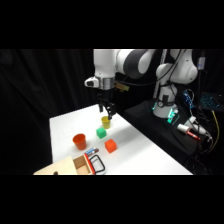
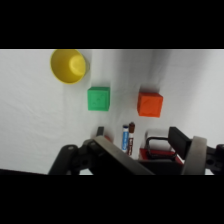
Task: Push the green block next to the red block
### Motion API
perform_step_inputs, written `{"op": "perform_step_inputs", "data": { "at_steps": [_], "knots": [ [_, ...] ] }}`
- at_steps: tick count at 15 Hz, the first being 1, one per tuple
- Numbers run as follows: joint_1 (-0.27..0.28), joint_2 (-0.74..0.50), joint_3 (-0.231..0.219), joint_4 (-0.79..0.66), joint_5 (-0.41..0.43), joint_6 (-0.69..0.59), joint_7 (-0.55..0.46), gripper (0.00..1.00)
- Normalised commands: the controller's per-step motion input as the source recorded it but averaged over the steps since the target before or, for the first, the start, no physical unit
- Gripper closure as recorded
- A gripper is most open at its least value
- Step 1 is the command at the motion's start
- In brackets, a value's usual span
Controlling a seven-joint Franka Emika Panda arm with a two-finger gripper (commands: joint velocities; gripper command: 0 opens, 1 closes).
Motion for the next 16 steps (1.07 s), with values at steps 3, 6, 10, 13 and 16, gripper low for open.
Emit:
{"op": "perform_step_inputs", "data": {
  "at_steps": [3,6,10,13,16],
  "knots": [
    [-0.018,0.01,0.008,0.02,-0.003,0.01,-0.02,0.0],
    [-0.063,0.05,-0.034,0.09,0.002,0.05,-0.1,0.0],
    [-0.123,0.1,-0.078,0.19,0.051,0.07,-0.27,0.0],
    [-0.134,0.16,-0.072,0.23,0.069,0.09,-0.37,0.0],
    [-0.122,0.21,-0.046,0.25,0.071,0.11,-0.38,0.0]
  ]
}}
